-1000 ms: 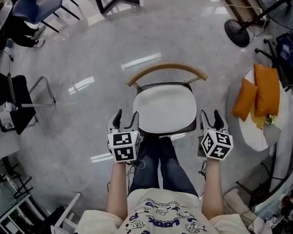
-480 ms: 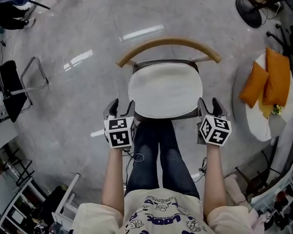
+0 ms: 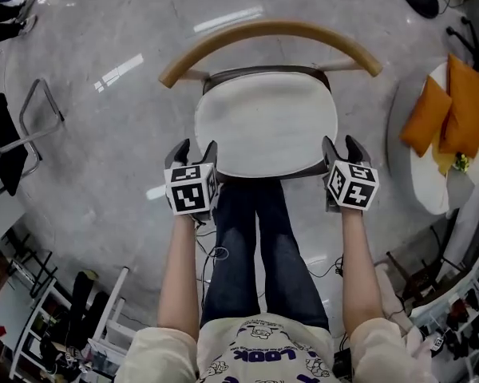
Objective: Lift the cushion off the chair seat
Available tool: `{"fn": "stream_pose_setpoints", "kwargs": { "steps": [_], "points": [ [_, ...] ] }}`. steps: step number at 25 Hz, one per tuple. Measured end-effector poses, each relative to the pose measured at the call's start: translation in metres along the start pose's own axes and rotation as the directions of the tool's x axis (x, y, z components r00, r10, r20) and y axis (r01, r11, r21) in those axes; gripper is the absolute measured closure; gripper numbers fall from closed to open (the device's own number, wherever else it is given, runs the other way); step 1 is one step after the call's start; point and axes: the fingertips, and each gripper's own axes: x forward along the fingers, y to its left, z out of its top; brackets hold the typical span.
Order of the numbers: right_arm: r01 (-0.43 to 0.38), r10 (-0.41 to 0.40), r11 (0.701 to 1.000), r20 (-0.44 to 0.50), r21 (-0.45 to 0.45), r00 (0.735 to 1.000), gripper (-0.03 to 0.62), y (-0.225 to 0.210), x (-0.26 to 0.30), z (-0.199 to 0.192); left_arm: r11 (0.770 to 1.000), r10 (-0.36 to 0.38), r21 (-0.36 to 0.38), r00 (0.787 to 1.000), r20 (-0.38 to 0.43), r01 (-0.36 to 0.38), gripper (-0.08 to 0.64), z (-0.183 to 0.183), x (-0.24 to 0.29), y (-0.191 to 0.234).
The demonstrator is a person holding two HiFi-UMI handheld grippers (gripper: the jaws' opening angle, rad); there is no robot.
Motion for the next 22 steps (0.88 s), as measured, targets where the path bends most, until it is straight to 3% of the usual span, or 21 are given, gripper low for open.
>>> {"fn": "stream_pose_setpoints", "kwargs": {
  "steps": [13,22],
  "points": [
    [0.002,-0.007,0.999,-0.105,-0.053,0.994,0.326,-0.040,0.093,-0.054,0.998,-0.029,-0.063,0.997,-0.074,0.024,0.284,-0.050,0.087,0.008],
    [-0.076,0.072,0.997,-0.134,-0.027,0.988,0.327,-0.041,0.104,-0.062,0.999,-0.007,-0.049,0.993,-0.117,0.001,0.284,-0.063,0.108,0.009]
  ]
}}
